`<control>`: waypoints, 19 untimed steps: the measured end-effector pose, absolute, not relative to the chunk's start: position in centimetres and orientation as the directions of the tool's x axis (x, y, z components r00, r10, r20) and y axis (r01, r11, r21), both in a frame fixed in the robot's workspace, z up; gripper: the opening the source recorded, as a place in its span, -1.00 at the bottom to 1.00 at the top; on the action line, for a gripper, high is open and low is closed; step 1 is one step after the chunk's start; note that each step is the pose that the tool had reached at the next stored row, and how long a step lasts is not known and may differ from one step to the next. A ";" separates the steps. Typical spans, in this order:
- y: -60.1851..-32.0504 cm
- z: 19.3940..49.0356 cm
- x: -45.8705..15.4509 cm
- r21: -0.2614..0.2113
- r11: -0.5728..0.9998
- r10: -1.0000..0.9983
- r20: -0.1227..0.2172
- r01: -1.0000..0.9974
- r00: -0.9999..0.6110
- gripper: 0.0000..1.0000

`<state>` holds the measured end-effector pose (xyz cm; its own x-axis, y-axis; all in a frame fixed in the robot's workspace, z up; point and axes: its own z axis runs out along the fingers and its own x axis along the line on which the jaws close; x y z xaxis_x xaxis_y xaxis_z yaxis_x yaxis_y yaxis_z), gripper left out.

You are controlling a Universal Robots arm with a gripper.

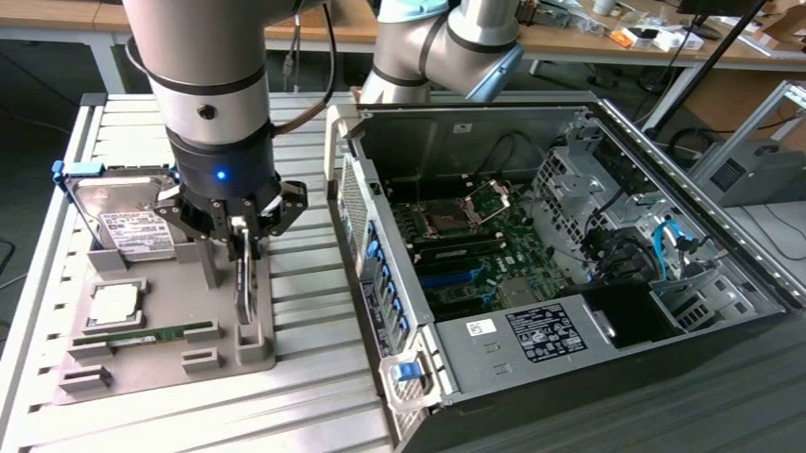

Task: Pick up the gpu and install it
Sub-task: 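Pick up the gpu and move the gpu toward the slot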

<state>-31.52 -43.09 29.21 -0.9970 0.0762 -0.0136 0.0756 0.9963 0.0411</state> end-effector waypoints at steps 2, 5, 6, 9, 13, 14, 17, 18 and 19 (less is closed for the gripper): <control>-43.1 29.4 -31.5 0.041 0.996 0.076 -0.014 0.076 -0.997 -0.47; -43.1 29.6 -31.5 0.041 0.996 0.076 -0.014 0.076 -0.997 -0.47; -43.1 29.7 -31.5 0.041 0.996 0.076 -0.014 0.076 -0.997 -0.47; -43.1 29.9 -31.5 0.041 0.996 0.076 -0.014 0.076 -0.997 -0.47; -43.1 30.2 -31.5 0.041 0.996 0.076 -0.014 0.076 -0.997 -0.47; -43.1 30.3 -31.5 0.041 0.996 0.076 -0.014 0.076 -0.997 -0.47; -43.1 30.5 -31.5 0.041 0.996 0.076 -0.014 0.076 -0.997 -0.47; -43.1 30.6 -31.5 0.041 0.996 0.076 -0.014 0.076 -0.997 -0.47; -43.1 30.7 -31.5 0.041 0.996 0.076 -0.014 0.076 -0.997 -0.47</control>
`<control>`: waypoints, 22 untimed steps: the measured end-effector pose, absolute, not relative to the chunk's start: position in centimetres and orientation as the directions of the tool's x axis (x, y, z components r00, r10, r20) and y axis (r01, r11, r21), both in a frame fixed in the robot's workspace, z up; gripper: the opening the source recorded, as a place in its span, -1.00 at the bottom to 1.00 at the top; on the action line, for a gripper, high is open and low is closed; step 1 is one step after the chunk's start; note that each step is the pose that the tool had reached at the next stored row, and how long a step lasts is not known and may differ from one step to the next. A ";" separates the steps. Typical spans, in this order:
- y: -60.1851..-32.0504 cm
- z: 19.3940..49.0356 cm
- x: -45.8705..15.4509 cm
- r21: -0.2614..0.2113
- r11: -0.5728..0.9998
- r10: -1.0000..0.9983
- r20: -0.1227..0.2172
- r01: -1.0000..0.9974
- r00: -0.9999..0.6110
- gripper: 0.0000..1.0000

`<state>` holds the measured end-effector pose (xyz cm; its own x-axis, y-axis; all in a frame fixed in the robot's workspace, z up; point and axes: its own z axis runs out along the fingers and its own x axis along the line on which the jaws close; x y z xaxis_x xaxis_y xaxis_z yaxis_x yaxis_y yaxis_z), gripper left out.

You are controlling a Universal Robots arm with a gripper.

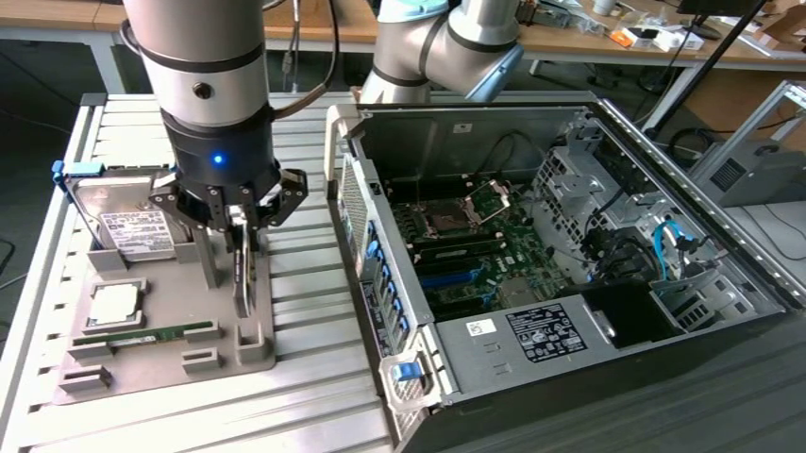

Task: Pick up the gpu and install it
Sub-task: 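Pick up the gpu and move the gpu toward the slot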

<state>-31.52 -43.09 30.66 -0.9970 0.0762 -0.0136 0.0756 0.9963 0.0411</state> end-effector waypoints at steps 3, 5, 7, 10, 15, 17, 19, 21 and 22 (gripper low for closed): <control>-43.1 30.9 -31.5 0.041 0.996 0.076 -0.014 0.076 -0.997 -0.47; -43.1 31.0 -31.5 0.041 0.996 0.076 -0.014 0.076 -0.997 -0.47; -43.1 31.2 -31.5 0.041 0.996 0.076 -0.014 0.076 -0.997 -0.47; -43.1 31.3 -31.5 0.041 0.996 0.076 -0.014 0.076 -0.997 -0.47; -43.1 31.8 -31.5 0.041 0.996 0.076 -0.014 0.076 -0.997 -0.47; -43.1 31.9 -31.5 0.041 0.996 0.076 -0.014 0.076 -0.997 -0.47; -43.1 32.1 -31.5 0.041 0.996 0.076 -0.013 0.076 -0.997 -0.47; -43.1 32.2 -31.5 0.041 0.996 0.076 -0.014 0.076 -0.997 -0.47; -43.1 32.3 -31.5 0.041 0.996 0.076 -0.014 0.076 -0.997 -0.47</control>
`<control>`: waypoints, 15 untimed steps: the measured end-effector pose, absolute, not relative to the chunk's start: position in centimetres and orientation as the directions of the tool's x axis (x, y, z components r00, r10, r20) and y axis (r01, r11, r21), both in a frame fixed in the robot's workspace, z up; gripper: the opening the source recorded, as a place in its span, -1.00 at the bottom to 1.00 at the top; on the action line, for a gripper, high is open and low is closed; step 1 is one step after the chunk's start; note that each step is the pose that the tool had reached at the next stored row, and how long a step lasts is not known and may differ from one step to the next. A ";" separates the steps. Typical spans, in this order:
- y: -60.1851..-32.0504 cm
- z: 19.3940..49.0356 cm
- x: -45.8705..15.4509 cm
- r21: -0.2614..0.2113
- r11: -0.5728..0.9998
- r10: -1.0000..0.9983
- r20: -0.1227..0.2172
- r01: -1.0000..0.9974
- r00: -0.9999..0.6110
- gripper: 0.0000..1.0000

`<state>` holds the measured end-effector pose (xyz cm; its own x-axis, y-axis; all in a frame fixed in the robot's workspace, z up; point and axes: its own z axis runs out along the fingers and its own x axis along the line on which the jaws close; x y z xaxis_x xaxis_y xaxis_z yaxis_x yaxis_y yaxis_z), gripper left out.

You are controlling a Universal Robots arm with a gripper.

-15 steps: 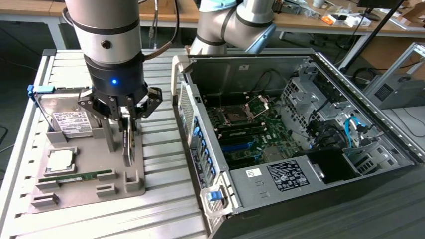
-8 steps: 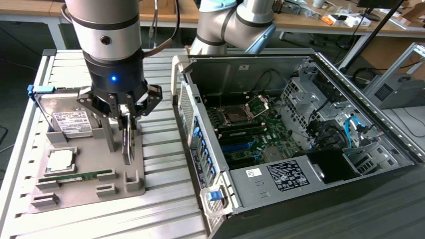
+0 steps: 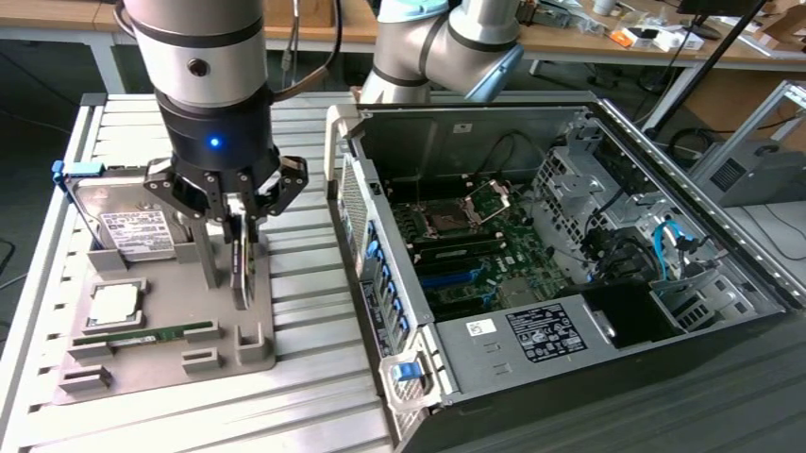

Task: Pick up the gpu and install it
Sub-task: 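Pick up the gpu and move the gpu toward the slot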

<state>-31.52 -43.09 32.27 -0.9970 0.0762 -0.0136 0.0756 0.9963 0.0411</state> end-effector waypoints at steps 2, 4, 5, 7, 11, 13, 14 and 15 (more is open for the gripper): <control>-43.1 32.4 -31.5 0.041 0.996 0.076 -0.014 0.076 -0.997 -0.47; -43.1 32.6 -31.5 0.041 0.996 0.076 -0.014 0.076 -0.997 -0.47; -43.1 32.6 -31.5 0.041 0.996 0.076 -0.014 0.076 -0.997 -0.47; -43.1 32.7 -31.5 0.041 0.996 0.076 -0.014 0.076 -0.997 -0.47; -43.1 32.9 -31.5 0.041 0.996 0.076 -0.014 0.076 -0.997 -0.47; -43.1 33.0 -31.5 0.041 0.996 0.076 -0.014 0.076 -0.997 -0.47; -43.1 33.0 -31.5 0.041 0.996 0.076 -0.014 0.076 -0.997 -0.47; -43.1 33.1 -31.5 0.041 0.996 0.076 -0.013 0.076 -0.997 -0.47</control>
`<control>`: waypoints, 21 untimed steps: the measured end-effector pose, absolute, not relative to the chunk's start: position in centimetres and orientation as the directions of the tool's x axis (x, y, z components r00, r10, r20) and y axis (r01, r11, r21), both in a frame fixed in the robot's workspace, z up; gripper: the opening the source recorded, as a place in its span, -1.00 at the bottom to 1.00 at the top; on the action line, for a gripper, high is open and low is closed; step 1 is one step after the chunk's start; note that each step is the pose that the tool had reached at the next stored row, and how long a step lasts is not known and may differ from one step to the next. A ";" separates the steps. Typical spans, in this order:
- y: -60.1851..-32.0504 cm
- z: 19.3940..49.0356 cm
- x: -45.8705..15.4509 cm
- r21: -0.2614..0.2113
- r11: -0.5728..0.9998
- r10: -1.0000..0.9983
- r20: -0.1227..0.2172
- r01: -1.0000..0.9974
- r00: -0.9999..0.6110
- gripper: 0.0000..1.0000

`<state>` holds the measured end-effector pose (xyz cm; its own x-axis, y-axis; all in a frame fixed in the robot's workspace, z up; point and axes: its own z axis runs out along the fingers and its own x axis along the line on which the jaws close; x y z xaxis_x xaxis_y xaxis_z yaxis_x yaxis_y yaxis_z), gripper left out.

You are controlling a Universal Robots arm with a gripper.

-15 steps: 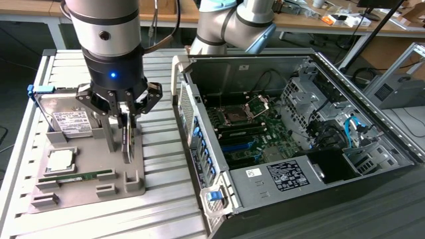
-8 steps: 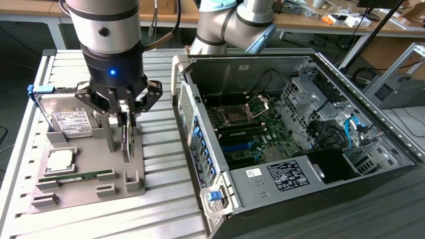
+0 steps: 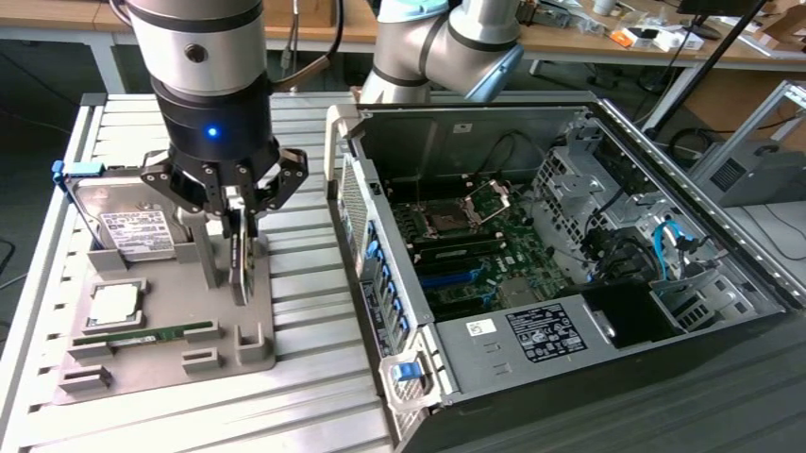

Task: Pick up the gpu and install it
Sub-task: 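Pick up the gpu and move the gpu toward the slot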

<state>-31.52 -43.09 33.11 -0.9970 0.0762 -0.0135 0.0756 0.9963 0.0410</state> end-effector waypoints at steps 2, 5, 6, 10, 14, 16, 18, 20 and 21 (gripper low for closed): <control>-43.1 33.2 -31.5 0.041 0.996 0.076 -0.014 0.076 -0.997 -0.47; -43.1 33.3 -31.5 0.041 0.996 0.076 -0.014 0.076 -0.997 -0.47; -43.1 33.4 -31.5 0.041 0.996 0.076 -0.014 0.076 -0.997 -0.47; -43.1 33.5 -31.5 0.041 0.996 0.076 -0.014 0.076 -0.997 -0.47; -43.1 33.7 -31.5 0.041 0.996 0.076 -0.014 0.076 -0.997 -0.47; -43.1 33.8 -31.5 0.041 0.996 0.076 -0.014 0.076 -0.997 -0.47; -43.1 33.9 -31.5 0.041 0.996 0.076 -0.014 0.076 -0.997 -0.47; -43.1 34.1 -31.5 0.041 0.996 0.076 -0.014 0.076 -0.997 -0.47; -43.1 34.1 -31.5 0.041 0.996 0.076 -0.014 0.076 -0.997 -0.47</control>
<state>-31.52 -43.09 34.13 -0.9970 0.0762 -0.0135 0.0756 0.9963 0.0410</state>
